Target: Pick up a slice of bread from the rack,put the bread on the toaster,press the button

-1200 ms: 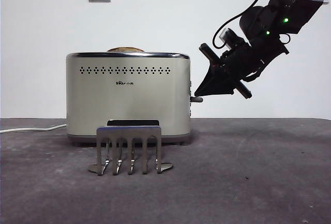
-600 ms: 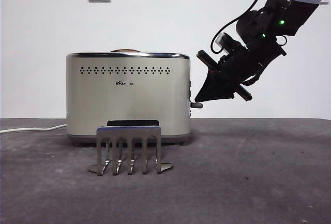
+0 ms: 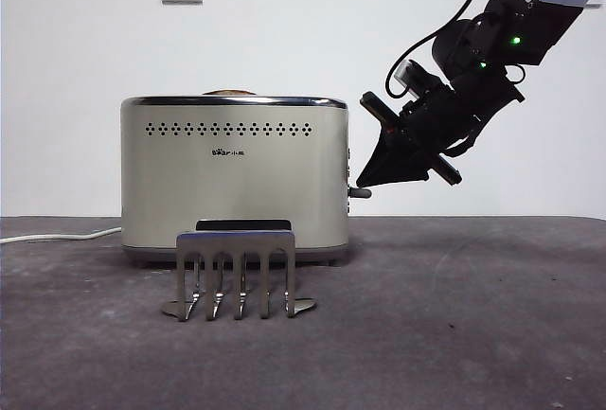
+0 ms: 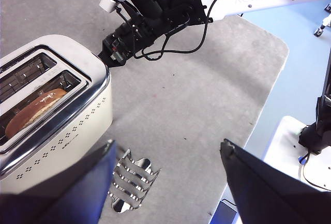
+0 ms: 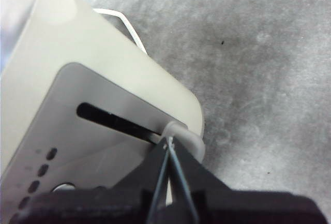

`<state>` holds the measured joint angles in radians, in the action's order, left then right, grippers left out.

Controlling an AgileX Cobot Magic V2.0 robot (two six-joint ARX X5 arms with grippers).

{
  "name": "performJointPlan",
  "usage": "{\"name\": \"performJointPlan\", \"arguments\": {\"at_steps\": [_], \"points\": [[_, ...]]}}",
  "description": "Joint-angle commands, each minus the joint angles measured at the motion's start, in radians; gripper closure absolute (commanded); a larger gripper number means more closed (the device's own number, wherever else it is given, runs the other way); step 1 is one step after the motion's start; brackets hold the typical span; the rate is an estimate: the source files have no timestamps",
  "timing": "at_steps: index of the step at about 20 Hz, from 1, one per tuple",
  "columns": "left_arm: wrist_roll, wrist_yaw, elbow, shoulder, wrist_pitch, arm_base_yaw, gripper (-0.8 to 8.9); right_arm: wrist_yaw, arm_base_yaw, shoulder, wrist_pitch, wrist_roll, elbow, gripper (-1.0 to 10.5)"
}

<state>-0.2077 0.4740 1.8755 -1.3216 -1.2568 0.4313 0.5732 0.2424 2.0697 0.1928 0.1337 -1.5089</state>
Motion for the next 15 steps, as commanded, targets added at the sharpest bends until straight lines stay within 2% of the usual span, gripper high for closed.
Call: {"name": "performJointPlan", "arguments": {"at_steps": [1, 5, 10, 13, 15], "points": [[0.003, 0.0, -0.004, 0.001, -0.002, 0.001, 4.68, -0.024, 0.003, 0.051, 0.054, -0.011, 0.029, 9.6], [0.003, -0.003, -0.004, 0.001, -0.009, 0.001, 4.68, -0.021, -0.006, 0.0, 0.047, -0.011, 0.027, 9.6], [0.003, -0.003, -0.004, 0.001, -0.016, 0.001, 4.68, -0.023, -0.024, -0.201, 0.059, -0.011, 0.027, 9.6], [0.003, -0.002, -0.004, 0.001, -0.017, 0.001, 4.68, -0.024, -0.033, -0.364, 0.14, -0.012, 0.027, 9.6], [0.003, -0.002, -0.004, 0.001, -0.019, 0.001, 4.68, -0.022, -0.033, -0.483, 0.252, -0.018, 0.027, 9.6]]}}
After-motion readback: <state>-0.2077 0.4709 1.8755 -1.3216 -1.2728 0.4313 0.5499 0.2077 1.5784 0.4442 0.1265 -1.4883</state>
